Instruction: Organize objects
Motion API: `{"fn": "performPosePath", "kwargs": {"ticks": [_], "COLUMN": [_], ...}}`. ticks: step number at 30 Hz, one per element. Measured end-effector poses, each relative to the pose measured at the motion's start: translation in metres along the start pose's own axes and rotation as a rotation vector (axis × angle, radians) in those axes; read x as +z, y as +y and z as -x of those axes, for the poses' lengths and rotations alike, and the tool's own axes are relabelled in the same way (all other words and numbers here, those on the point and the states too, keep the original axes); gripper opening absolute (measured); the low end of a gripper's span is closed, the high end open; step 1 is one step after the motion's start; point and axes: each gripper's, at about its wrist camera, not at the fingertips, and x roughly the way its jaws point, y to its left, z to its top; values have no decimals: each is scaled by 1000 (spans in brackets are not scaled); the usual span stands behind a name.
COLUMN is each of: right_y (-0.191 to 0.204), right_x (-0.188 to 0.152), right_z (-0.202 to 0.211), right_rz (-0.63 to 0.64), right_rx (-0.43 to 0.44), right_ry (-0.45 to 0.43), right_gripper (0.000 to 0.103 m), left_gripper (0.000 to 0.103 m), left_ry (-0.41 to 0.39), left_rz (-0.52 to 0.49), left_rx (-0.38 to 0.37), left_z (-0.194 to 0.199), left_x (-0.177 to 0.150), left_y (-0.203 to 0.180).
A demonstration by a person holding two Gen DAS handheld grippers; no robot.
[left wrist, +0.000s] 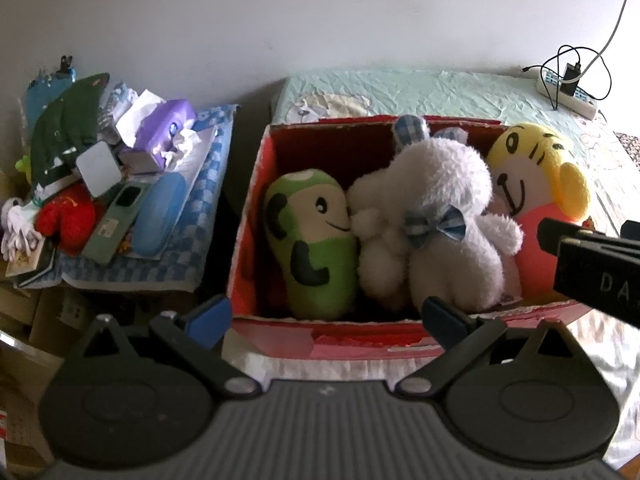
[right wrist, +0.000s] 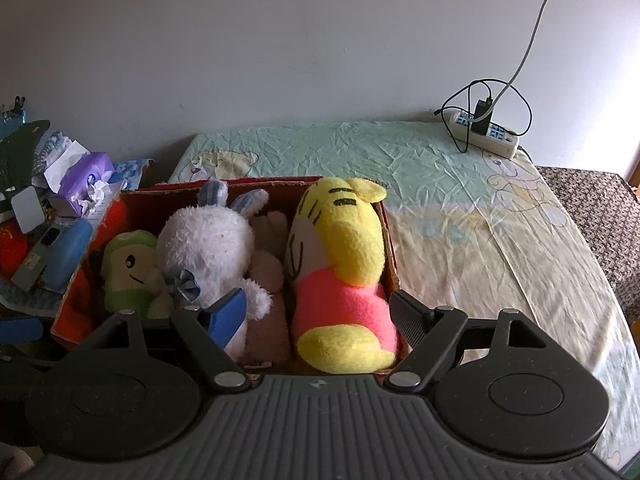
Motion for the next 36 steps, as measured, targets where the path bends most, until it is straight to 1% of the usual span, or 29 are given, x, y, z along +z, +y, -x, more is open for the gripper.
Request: {"fn": "performPosePath", "kwargs": {"ticks": [6,14,21,26,36], "right_y": [6,11,11,8,13], "right_x": [-1,0,1,5,8], "right_z": [-3,-9,-12,-13,-17], "right_rz": [10,-6,-24,-45,-49], "right_rx": [2,-2,-1,16,50], "right_ry": [12,26,38,42,59], "right_gripper": [81,82,82,82,82], "left_gripper": [101,101,102,102,102], "left_ry": [20,17,2,16,38], "left_rz": [15,18,13,9,12], "left_rx": [-11,-27,-46,-61,-42], "left_z": [-4,-6,-8,-12,-17], "left_x": [-4,-4,3,6,11], "left_y": [4,7,9,7,11]}}
